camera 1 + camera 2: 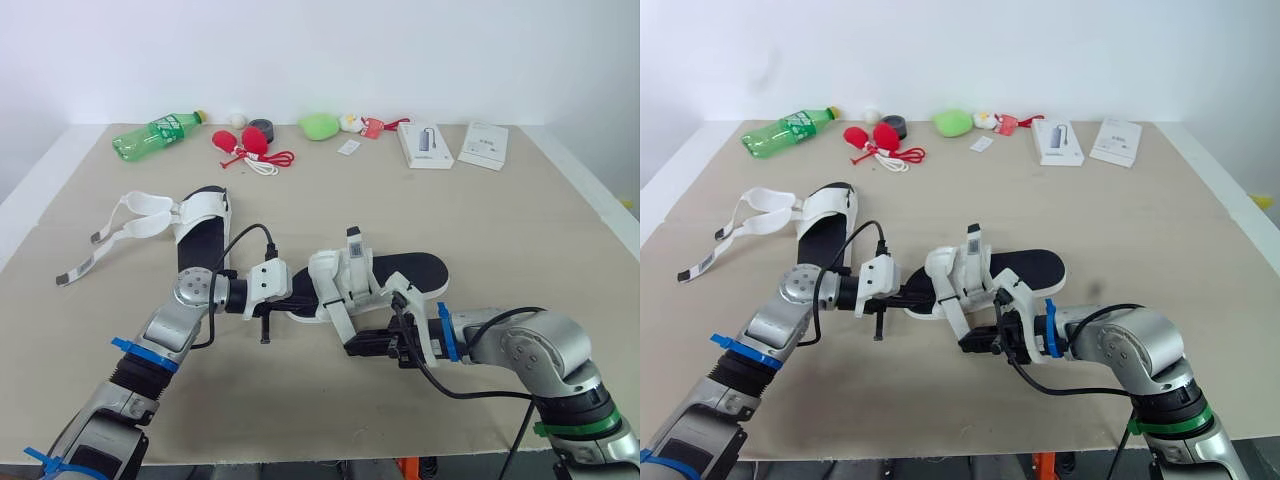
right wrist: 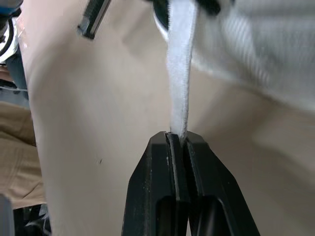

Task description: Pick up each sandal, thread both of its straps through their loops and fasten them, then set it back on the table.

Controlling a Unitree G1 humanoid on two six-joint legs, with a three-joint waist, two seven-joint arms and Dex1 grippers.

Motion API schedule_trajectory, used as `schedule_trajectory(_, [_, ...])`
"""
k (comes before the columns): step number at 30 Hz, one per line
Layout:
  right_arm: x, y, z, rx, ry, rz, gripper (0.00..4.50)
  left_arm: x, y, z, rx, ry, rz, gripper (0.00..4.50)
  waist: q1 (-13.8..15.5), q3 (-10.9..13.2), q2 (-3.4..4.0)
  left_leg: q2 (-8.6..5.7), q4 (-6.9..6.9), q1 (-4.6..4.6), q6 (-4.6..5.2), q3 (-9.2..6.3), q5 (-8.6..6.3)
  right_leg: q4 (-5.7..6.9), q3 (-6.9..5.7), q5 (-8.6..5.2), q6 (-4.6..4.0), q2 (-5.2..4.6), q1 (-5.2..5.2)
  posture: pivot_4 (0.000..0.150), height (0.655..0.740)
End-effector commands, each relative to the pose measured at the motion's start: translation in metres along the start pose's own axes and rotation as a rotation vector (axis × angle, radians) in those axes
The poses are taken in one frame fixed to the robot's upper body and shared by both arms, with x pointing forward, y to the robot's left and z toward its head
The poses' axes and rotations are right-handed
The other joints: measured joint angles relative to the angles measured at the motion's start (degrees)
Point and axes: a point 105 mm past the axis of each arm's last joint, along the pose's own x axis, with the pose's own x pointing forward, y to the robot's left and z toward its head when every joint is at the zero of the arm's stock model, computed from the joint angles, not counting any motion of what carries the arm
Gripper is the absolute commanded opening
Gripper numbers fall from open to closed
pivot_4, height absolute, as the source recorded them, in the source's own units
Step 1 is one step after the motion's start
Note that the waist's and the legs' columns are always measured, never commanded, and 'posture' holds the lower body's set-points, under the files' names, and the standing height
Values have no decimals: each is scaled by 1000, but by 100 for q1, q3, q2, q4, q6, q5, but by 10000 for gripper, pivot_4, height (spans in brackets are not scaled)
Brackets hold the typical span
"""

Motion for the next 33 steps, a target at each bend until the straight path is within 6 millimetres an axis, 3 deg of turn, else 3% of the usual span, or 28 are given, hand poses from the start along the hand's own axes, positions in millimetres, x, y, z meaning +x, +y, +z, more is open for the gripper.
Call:
schedule_trajectory(1, [-1,2,4,-24,-12,2,189,-12,8,-5,10,55,29,0,-3,0,0,0,0,0,0,0,0,0,0,1,0,0,-1,1500,7400])
schedule_trajectory(12, [-3,3,5,-12,-19,-3,189,-14,5,-14,-12,79,42,0,-2,0,0,0,0,0,0,0,0,0,0,0,1,0,-1,1500,7400])
schedule_trajectory(23, [-18,34,-22,94,164,189,189,-12,12,-19,-39,65,88,0,6,-1,-1,0,2,2,0,0,0,0,1,3,-2,0,1,1500,7400])
schedule_trajectory(33, [-21,50,-17,95,162,288,189,-5,9,-18,-36,55,67,0,8,-1,-1,-1,-12,0,2,-2,-3,-2,-1,-15,1,1,0,1500,7400])
